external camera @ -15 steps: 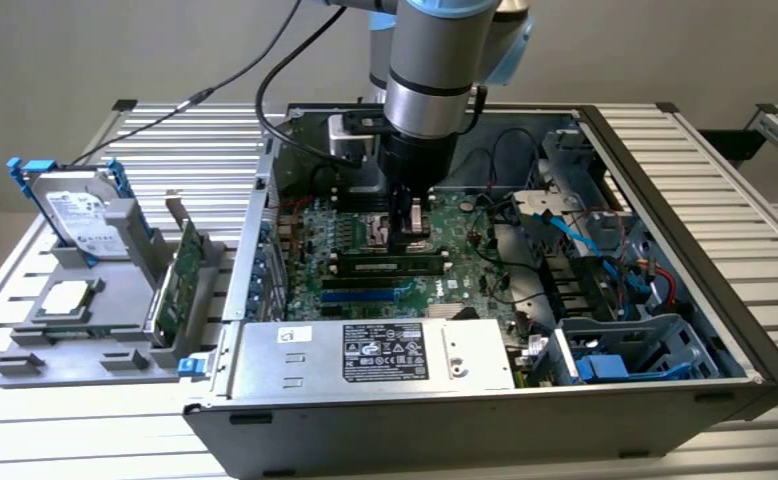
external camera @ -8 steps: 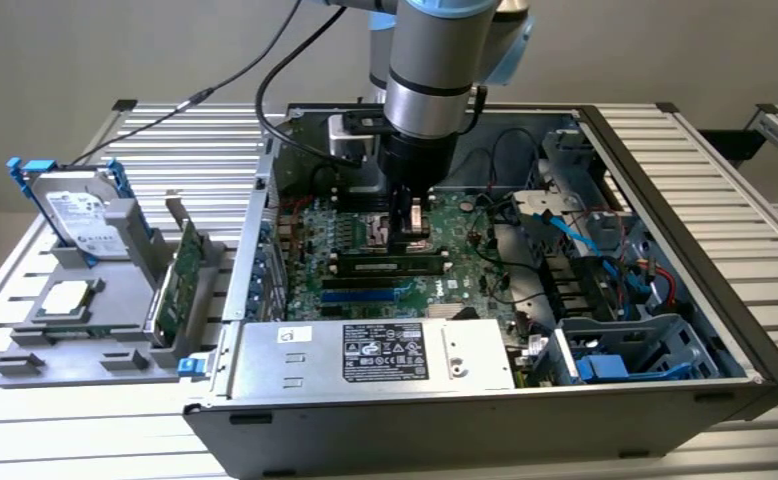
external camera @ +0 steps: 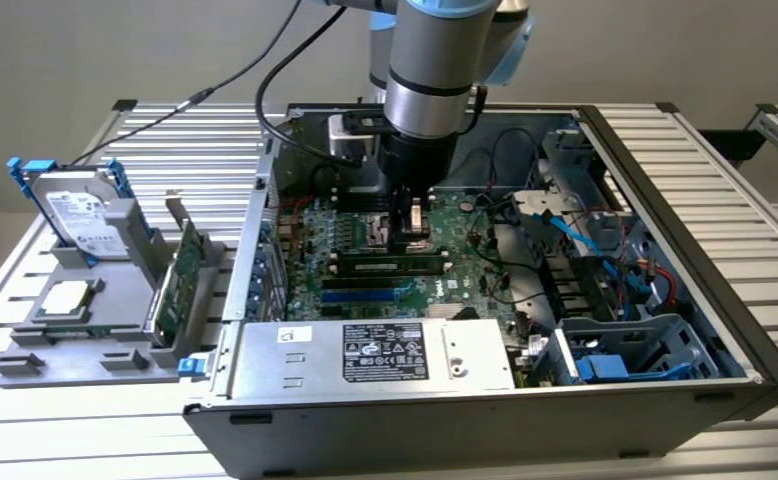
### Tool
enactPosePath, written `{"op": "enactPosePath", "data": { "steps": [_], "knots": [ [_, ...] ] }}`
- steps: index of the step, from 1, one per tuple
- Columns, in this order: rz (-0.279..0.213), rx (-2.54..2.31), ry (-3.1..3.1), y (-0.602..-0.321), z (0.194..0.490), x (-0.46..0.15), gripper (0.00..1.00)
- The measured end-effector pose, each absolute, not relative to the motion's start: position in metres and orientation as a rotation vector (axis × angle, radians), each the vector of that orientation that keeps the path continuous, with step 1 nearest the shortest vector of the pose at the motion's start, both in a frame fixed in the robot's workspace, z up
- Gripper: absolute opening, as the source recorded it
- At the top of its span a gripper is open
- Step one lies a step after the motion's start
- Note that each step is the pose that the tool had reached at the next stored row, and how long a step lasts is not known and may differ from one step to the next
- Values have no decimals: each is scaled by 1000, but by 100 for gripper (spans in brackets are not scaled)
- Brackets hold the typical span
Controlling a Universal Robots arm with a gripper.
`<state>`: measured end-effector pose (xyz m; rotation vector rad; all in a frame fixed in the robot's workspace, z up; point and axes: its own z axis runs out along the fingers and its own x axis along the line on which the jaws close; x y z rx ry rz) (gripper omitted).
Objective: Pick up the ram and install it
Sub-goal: 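Press down the ram until it locks into place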
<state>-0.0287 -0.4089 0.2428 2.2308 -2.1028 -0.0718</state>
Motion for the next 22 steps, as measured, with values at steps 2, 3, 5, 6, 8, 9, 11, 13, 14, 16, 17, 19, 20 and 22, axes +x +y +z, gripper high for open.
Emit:
{"op": "enactPosePath", "data": {
  "steps": [2,3,5,6,8,9,11,13,14,16,17,19,20,22],
  "knots": [
    [-72,2231,-2103,-409,243,-29,11],
    [-72,2231,-2103,-409,243,-29,11],
    [-72,2231,-2103,-409,240,-29,11],
    [-72,2231,-2103,-409,238,-29,11],
    [-72,2231,-2103,-409,234,-29,11],
    [-72,2231,-2103,-409,232,-29,11],
    [-71,2231,-2103,-409,229,-29,11],
    [-71,2230,-2102,-409,226,-29,11],
    [-71,2230,-2102,-408,224,-29,11],
    [-70,2229,-2102,-408,221,-29,11],
    [-69,2229,-2101,-408,223,-29,11],
    [-73,2233,-2105,-407,229,-29,11],
    [-72,2232,-2104,-407,234,-29,11],
    [-71,2231,-2103,-408,243,-29,11]
  ]
}}
